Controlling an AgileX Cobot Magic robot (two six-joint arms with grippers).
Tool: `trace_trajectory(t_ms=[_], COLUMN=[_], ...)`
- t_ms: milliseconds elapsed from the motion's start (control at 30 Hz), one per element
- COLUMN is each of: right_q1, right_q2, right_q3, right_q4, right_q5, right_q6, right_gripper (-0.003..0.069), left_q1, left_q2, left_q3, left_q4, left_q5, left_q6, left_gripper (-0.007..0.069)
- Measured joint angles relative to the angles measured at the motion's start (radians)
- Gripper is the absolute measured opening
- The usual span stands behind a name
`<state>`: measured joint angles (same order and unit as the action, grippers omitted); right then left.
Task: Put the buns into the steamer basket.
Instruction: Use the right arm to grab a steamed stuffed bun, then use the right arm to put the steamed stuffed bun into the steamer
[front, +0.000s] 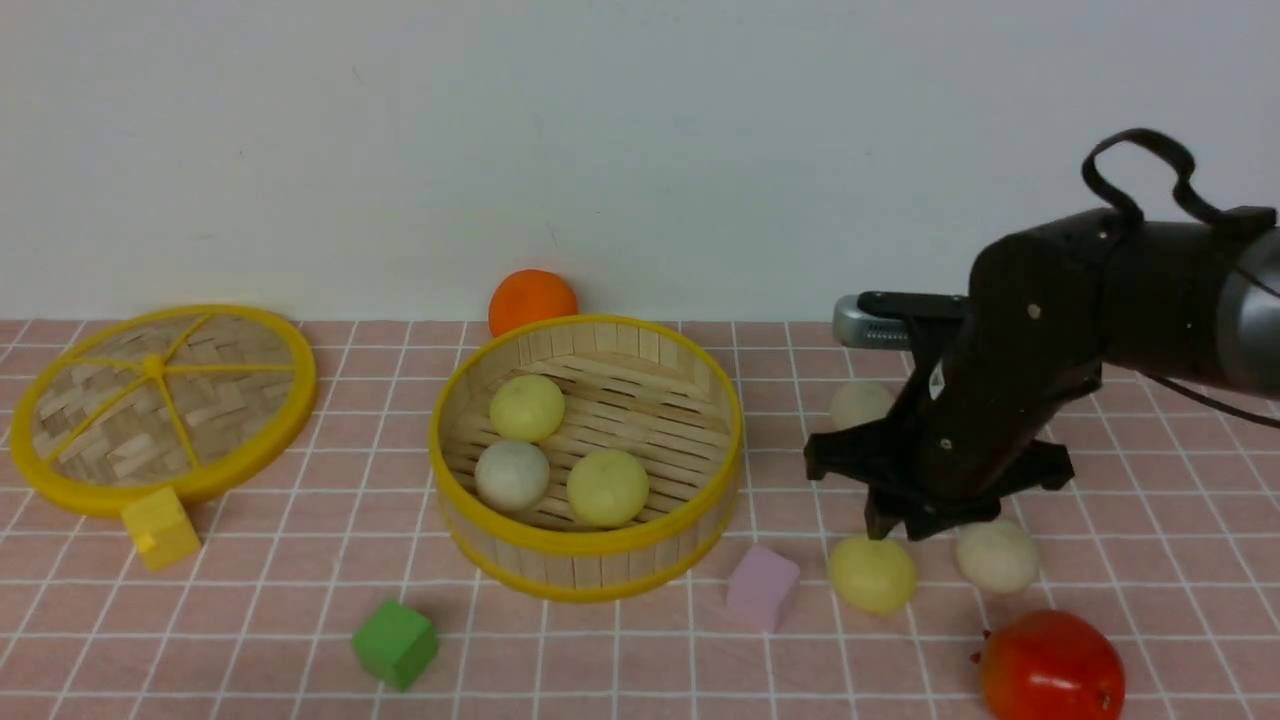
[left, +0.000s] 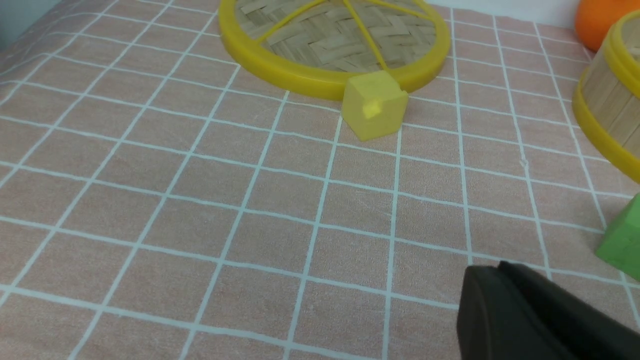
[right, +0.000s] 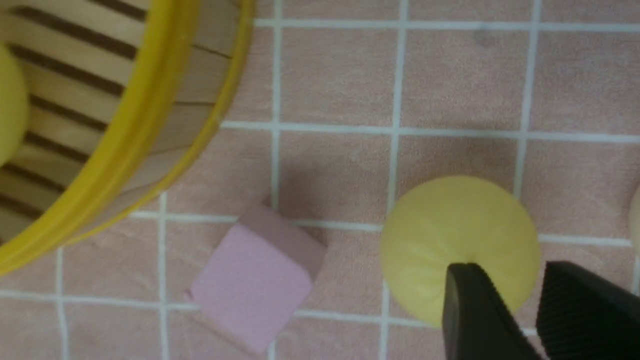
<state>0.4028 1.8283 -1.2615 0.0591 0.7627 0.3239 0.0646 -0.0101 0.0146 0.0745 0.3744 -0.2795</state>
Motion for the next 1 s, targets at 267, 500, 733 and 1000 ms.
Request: trace_trajectory(t_ms=[267, 500, 733, 1000], right_q1=[-0.002, -0.002, -0.002, -0.002], right_q2=[0.044, 0.096, 0.094, 0.048], right_q3=[-0.004, -0.006, -0.008, -0.048], right_q4=[0.030, 0.001, 0.009, 0.012], right_q5=[-0.048, -0.074, -0.060, 0.002], right_q6=[0.008, 0.010, 0.010, 0.003], right_gripper=[0.0239, 0.0239, 0.0111, 0.0012], left_q1=[0.000, 0.000, 0.000, 0.000], left_q2=[0.000, 0.000, 0.000, 0.000], left_q3=[0.000, 0.000, 0.000, 0.000], left_q4=[0.000, 0.000, 0.000, 0.000], left_q5=[0.000, 0.000, 0.000, -0.001], left_q6=[0.000, 0.000, 0.000, 0.000], left_gripper=[0.0055, 0.0062, 0.0062, 0.0062])
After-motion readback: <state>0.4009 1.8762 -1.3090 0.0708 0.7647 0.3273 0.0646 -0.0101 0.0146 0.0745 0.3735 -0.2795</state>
